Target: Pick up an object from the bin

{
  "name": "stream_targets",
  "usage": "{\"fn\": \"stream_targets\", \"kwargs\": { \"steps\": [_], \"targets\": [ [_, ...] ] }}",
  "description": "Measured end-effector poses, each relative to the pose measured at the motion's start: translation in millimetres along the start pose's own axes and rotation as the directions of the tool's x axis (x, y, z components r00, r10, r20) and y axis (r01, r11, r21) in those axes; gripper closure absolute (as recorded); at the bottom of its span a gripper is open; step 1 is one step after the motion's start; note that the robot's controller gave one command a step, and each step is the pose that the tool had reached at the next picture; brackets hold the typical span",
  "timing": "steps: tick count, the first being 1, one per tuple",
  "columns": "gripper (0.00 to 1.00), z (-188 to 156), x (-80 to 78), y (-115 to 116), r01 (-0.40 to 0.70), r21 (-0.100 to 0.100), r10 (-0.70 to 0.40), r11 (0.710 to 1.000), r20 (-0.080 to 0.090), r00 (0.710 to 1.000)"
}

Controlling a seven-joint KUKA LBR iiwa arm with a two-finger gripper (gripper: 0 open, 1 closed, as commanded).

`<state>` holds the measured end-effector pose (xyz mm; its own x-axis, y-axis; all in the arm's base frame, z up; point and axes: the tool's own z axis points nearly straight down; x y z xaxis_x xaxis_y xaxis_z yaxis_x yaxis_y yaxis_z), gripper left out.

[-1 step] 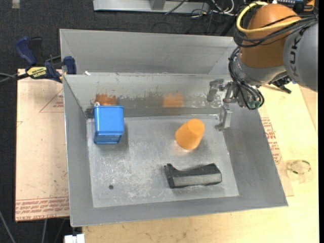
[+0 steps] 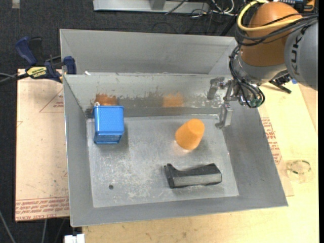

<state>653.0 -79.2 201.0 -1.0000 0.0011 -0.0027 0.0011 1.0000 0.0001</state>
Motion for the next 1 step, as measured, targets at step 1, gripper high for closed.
{"fn": "stream_targets", "kwargs": {
  "steps": [1],
  "targets": [
    [0.00, 77.3, -3.4, 24.0, -0.085, -0.001, 0.085, 0.996, 0.000, 0.996]
  ]
}}
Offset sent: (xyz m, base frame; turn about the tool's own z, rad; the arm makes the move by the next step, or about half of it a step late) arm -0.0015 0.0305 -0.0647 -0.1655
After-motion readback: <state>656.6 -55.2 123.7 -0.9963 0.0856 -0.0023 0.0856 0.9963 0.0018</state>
